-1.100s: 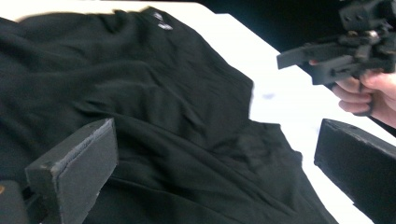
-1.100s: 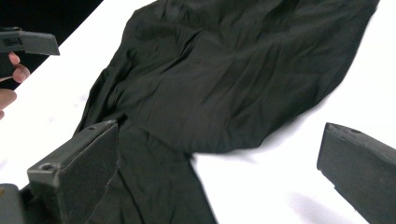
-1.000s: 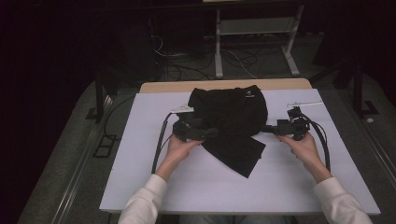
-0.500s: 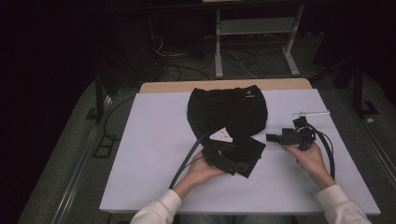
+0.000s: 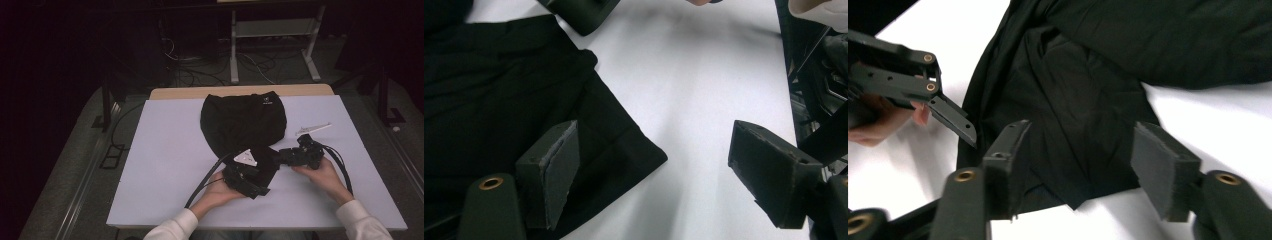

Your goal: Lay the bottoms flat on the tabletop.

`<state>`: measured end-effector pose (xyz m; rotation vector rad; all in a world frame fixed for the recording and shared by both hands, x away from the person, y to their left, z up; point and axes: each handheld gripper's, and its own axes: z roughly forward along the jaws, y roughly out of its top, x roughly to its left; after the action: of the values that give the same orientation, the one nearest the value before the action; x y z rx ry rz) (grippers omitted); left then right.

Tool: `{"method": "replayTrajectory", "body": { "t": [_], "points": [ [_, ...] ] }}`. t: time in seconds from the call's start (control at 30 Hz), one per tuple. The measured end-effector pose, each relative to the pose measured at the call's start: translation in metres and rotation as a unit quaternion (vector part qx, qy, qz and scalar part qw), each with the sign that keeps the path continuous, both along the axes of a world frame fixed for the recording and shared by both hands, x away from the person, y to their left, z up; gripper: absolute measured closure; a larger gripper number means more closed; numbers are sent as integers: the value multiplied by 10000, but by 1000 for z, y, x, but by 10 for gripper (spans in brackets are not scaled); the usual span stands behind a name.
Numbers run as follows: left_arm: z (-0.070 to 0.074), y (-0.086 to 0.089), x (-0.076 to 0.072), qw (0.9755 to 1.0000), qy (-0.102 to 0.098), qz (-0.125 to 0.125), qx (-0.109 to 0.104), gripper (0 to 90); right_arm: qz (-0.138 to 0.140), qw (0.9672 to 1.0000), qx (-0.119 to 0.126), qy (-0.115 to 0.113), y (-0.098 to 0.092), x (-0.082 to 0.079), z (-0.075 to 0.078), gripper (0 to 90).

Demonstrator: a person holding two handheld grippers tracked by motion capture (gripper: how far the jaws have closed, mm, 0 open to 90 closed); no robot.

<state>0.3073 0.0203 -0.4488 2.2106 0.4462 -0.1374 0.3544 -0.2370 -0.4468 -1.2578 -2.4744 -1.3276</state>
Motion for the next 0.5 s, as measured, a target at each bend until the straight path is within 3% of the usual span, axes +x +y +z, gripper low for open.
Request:
{"method": "replayTrajectory", "body": {
  "t": [0.17,0.4,0.5],
  "points": [
    [-3,-1,-1,10000,30,1,24,209,139,9998,-130,-58,7,2,-4,466],
    [-4,1,1,10000,75,59,8,209,306,9982,-511,-90,17,4,-10,545],
    [-5,4,2,9999,76,91,-6,209,388,9968,-696,-47,18,0,-9,646]
  ]
}}
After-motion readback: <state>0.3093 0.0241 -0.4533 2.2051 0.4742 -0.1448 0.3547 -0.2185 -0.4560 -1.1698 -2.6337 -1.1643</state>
